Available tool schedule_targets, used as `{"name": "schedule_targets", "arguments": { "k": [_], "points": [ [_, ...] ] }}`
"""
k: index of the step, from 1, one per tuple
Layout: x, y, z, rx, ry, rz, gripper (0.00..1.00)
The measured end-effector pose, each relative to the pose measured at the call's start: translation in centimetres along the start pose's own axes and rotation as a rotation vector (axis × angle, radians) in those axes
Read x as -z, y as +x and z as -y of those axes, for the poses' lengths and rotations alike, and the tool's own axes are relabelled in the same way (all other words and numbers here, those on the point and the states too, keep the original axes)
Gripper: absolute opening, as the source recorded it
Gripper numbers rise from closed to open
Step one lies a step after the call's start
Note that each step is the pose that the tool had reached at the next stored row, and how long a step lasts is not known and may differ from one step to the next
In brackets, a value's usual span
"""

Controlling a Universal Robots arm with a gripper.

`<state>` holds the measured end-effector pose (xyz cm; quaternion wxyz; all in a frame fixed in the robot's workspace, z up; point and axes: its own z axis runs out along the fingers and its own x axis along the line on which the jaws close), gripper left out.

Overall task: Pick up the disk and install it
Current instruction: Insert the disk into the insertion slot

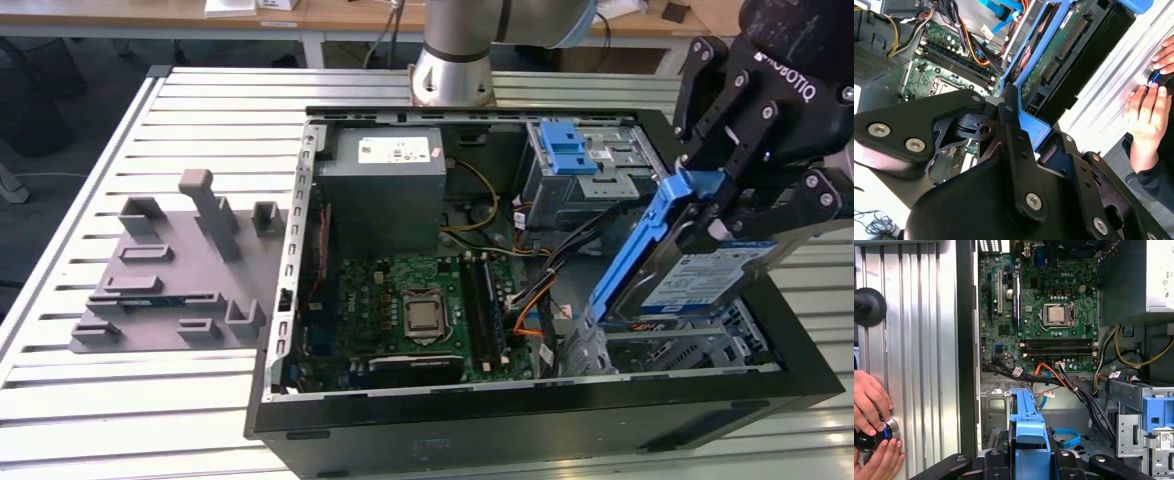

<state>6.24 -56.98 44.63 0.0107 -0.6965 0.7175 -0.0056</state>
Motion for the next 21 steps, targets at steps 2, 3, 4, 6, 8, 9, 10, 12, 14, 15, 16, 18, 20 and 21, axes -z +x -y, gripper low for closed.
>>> {"name": "schedule_targets", "arguments": {
  "k": [2, 3, 4, 6, 8, 9, 10, 12, 14, 15, 16, 18, 20, 21],
  "points": [
    [-0.08, 0.0, 0.2, 0.0, 0.0, 0.0, 0.36],
    [-0.12, 0.0, 0.3, 0.0, 0.0, 0.0, 0.36],
    [-0.16, -0.01, 0.4, 0.0, 0.0, 0.0, 0.36],
    [-0.25, -0.01, 0.54, 0.0, 0.0, -0.0001, 0.36],
    [-0.4, -0.01, 0.57, 0.0, 0.0, 0.0, 0.36],
    [-0.48, -0.01, 0.58, 0.0, 0.0, 0.0, 0.36],
    [-0.56, -0.01, 0.59, 0.0, 0.0, 0.0, 0.36],
    [-0.68, -0.01, 0.61, 0.0, 0.0001, 0.0006, 0.36],
    [-0.8, -0.01, 0.67, 0.0, 0.0, 0.0022, 0.36],
    [-0.86, -0.01, 0.7, 0.0, -0.0001, 0.003, 0.36],
    [-0.92, -0.01, 0.71, 0.0, -0.0001, 0.0038, 0.36],
    [-1.04, -0.01, 0.73, 0.0, -0.0002, 0.0049, 0.36],
    [-1.21, -0.01, 0.75, 0.0, -0.0002, 0.0068, 0.36],
    [-1.28, -0.01, 0.75, 0.0, -0.0003, 0.0077, 0.36]
  ]
}}
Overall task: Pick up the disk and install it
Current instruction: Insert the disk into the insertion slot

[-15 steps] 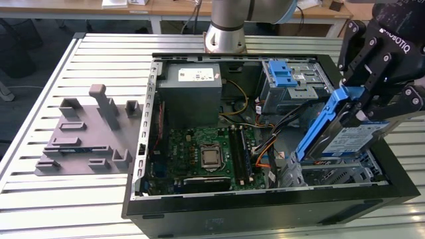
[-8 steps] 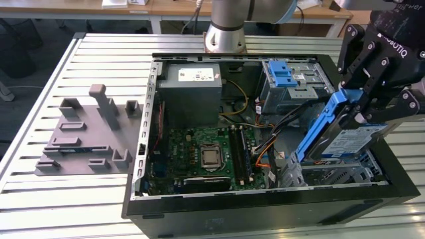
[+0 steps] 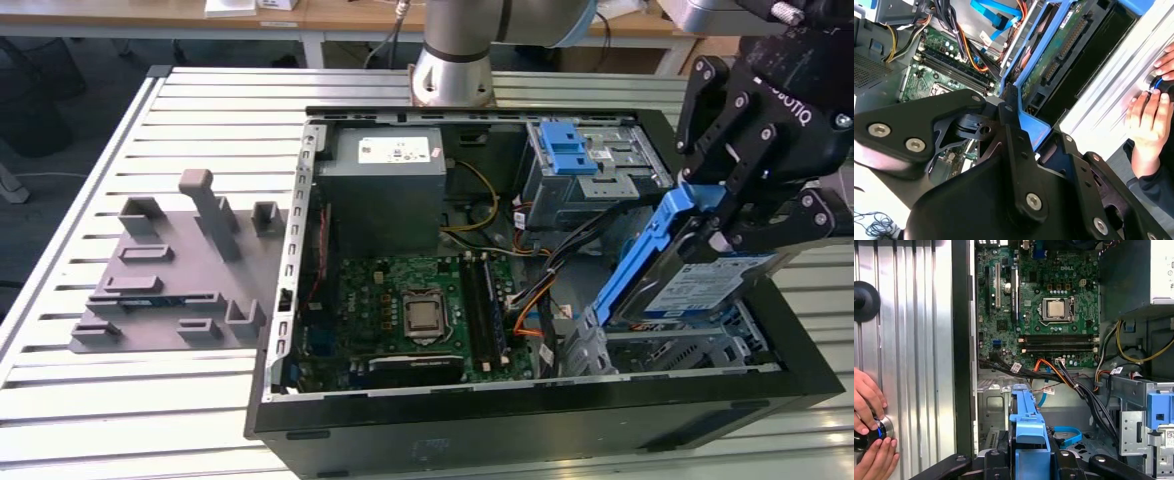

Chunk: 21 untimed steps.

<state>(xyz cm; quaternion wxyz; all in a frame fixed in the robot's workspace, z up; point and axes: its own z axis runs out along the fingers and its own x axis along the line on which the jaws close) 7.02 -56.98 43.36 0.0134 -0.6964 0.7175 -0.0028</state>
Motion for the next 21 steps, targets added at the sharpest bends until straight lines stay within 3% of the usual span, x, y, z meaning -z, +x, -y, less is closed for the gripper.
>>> {"name": "schedule_targets", "arguments": {
  "k": [14, 17, 21],
  "points": [
    [-0.94, 0.01, 0.05, 0.0, -0.0003, 0.0063, 0.36],
    [-1.17, 0.01, 0.11, 0.0, -0.0066, 0.0064, 0.36],
    [-1.82, 0.02, 0.1, 0.0, -0.0086, 0.0063, 0.36]
  ]
}}
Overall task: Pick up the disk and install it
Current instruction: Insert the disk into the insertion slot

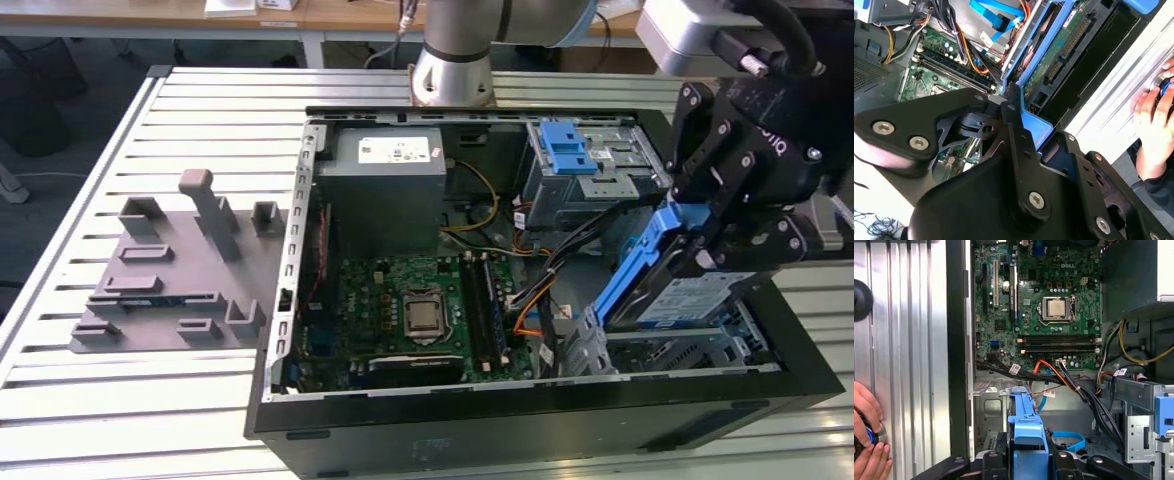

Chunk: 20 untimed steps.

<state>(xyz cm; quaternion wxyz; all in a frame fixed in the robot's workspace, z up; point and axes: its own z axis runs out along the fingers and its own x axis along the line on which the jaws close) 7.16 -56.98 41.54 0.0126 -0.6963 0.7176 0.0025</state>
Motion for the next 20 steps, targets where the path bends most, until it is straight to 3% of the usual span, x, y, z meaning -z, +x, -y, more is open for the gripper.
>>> {"name": "schedule_targets", "arguments": {
  "k": [20],
  "points": [
    [-2.79, 0.06, 0.1, 0.0, -0.0016, 0.0003, 0.36]
  ]
}}
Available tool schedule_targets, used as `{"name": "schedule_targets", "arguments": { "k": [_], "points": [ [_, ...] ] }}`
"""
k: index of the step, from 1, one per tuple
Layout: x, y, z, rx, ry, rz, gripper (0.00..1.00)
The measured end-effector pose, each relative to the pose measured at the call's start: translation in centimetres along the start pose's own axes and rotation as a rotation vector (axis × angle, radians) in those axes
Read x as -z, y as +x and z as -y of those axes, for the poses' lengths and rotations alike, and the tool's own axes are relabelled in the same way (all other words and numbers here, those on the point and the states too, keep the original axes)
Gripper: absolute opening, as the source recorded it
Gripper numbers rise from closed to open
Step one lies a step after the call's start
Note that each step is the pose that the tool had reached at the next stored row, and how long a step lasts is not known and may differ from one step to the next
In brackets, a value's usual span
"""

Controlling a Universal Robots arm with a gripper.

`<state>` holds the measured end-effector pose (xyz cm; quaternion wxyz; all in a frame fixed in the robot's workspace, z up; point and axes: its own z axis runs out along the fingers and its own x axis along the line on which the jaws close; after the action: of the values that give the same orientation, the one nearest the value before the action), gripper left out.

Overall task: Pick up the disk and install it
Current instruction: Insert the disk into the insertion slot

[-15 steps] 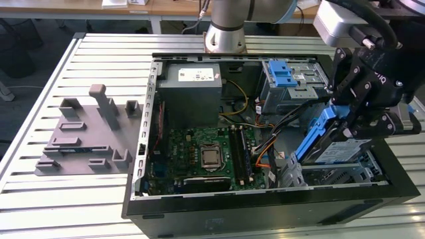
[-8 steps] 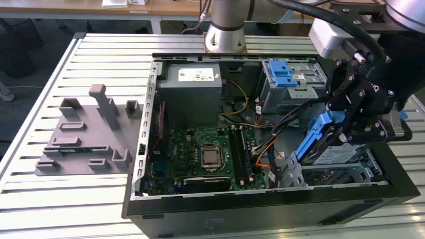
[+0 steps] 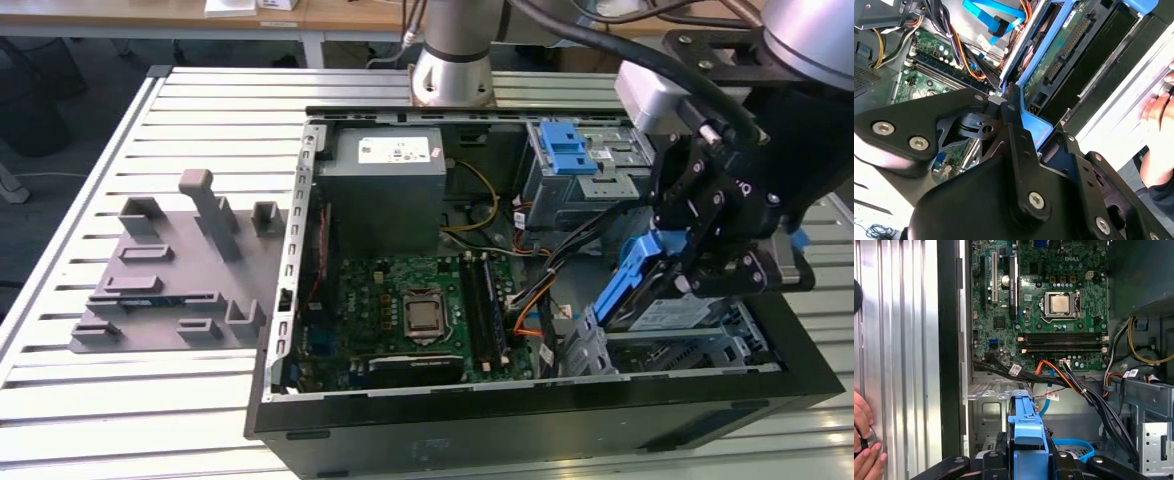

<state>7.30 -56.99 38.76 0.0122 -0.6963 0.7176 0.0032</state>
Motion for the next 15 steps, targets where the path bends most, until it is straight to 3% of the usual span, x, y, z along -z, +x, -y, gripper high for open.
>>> {"name": "schedule_targets", "arguments": {
  "k": [15],
  "points": [
    [-1.94, 0.04, -0.01, 0.0, 0.0, 0.0001, 0.36]
  ]
}}
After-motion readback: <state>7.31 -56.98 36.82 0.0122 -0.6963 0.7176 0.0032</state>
